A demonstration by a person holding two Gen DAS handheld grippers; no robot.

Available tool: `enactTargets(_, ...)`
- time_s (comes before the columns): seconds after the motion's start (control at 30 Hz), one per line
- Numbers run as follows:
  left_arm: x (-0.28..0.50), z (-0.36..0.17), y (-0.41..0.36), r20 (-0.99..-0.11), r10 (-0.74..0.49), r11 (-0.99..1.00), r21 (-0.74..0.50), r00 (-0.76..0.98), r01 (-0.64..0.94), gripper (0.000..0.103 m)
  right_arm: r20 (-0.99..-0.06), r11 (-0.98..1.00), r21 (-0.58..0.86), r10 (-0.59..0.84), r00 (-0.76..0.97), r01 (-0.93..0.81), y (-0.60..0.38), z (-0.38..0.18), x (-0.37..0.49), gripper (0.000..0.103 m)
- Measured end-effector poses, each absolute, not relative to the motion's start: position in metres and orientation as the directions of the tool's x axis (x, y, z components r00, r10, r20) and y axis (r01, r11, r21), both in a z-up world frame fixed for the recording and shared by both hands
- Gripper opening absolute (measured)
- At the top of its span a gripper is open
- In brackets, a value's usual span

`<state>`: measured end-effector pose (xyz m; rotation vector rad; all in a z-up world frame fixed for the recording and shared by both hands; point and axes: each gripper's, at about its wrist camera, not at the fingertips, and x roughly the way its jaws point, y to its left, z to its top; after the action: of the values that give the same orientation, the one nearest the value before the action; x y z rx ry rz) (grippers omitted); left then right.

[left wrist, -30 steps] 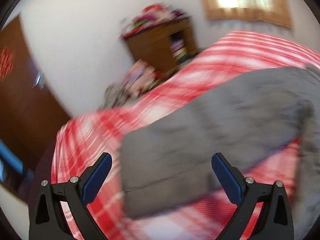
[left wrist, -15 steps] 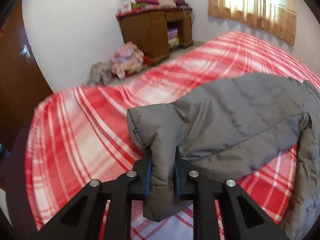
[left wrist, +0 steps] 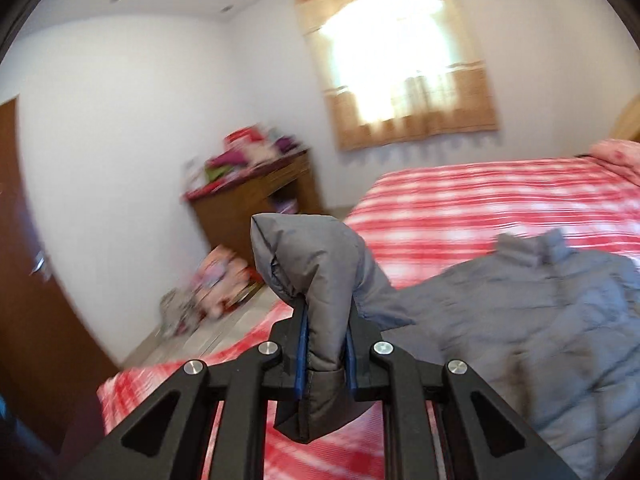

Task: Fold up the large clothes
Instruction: 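Grasp the other sleeve cuff with the left tool and lift it, then fold the held sleeve across the jacket body and open the left tool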

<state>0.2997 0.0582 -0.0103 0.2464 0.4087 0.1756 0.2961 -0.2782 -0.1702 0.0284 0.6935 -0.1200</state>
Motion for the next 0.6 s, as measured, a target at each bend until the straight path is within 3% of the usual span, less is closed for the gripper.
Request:
enactTargets(0.33, 0.307, -0.049, -0.120, -0.402, 0.011, 0.923, 0.356, 0.915, 0.145, 0.018, -0.651, 0.991, 0.020, -0.090, 0.754, 0.135, -0.293, -0.180, 0.283, 0.090)
enactTargets(0.43, 0.305, -0.064, -0.160, -0.431, -0.036, 0.903, 0.372, 0.902, 0.213, 0.046, -0.661, 0.989, 0.018, -0.097, 0.744, 0.145, -0.301, -0.181, 0.283, 0.090)
enactTargets(0.5, 0.289, -0.066, -0.175, -0.379, -0.049, 0.895, 0.394, 0.924, 0.209, 0.087, -0.669, 0.988, 0.016, -0.103, 0.736, 0.153, -0.307, -0.179, 0.283, 0.090)
enactTargets(0.6, 0.265, -0.057, -0.174, -0.279, -0.091, 0.891, 0.406, 0.956, 0.203, 0.096, -0.675, 0.986, 0.012, -0.112, 0.729, 0.164, -0.312, -0.171, 0.283, 0.090)
